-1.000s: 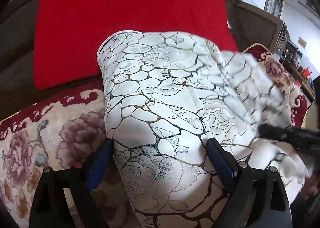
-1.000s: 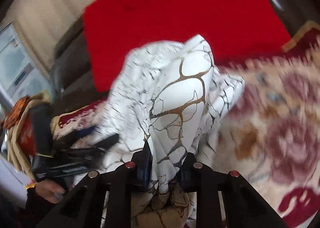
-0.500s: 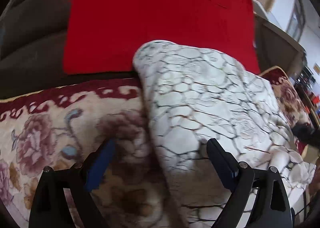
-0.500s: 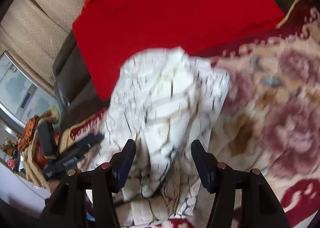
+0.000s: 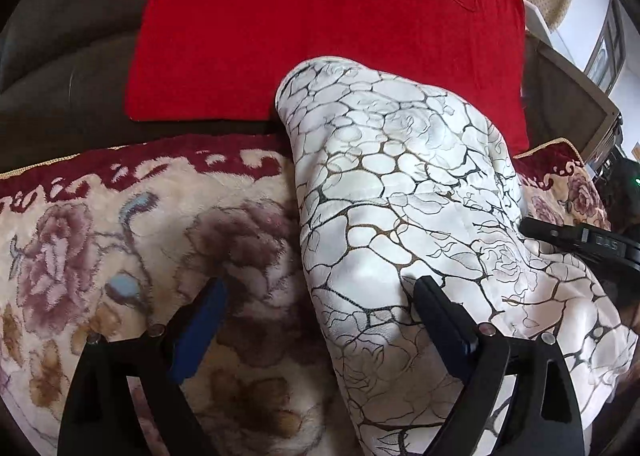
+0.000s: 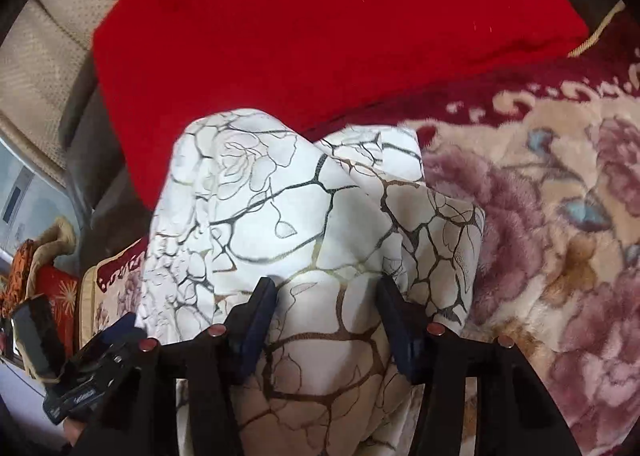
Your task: Fold large clothes
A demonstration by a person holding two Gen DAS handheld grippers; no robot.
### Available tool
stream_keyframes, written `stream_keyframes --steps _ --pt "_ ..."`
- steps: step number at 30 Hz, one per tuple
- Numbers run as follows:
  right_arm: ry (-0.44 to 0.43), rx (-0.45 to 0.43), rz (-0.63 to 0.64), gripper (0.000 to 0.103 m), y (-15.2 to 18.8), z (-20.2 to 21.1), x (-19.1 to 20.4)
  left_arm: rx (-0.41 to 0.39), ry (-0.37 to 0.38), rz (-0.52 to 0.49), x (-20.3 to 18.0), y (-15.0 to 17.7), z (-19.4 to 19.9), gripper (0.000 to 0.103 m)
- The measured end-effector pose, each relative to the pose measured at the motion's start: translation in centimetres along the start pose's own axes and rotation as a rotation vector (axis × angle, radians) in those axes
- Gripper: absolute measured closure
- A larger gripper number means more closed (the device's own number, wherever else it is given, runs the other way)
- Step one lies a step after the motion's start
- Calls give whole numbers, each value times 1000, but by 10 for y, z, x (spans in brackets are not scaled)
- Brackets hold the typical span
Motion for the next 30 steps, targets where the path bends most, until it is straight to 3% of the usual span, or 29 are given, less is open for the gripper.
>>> stream_keyframes --steps 5,6,8,10,14,18,21,24,30 --pt "-122 -42 -99 29 8 43 -18 -38 106 76 13 -6 18 9" --pt "-133 -62 -114 22 11 54 -22 -38 133 95 17 -7 19 9" --pt "-154 -78 -132 16 14 65 -28 -11 212 139 23 -8 16 9" --pt "-199 -31 -175 16 20 65 -38 48 270 171 26 -7 6 9" --pt "-233 67 -226 16 28 41 -49 154 278 157 14 -2 -14 9" --pt "-309 106 -245 13 35 17 -51 166 327 160 8 -4 -20 9" --pt "-371 72 -259 5 35 6 -54 191 363 183 7 -3 -28 9" --pt "-429 55 -242 5 32 3 -50 209 415 218 6 -3 -36 9" --pt "-507 87 -173 7 28 -17 -21 181 369 189 -12 -3 -36 8"
Point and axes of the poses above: each gripper's, at about its wrist camera, not at the fingertips, and z roughly against the way its jaws point, x to its left, y to its underside, the point moved 1 cm from there along -z, roughly the way its jaws point
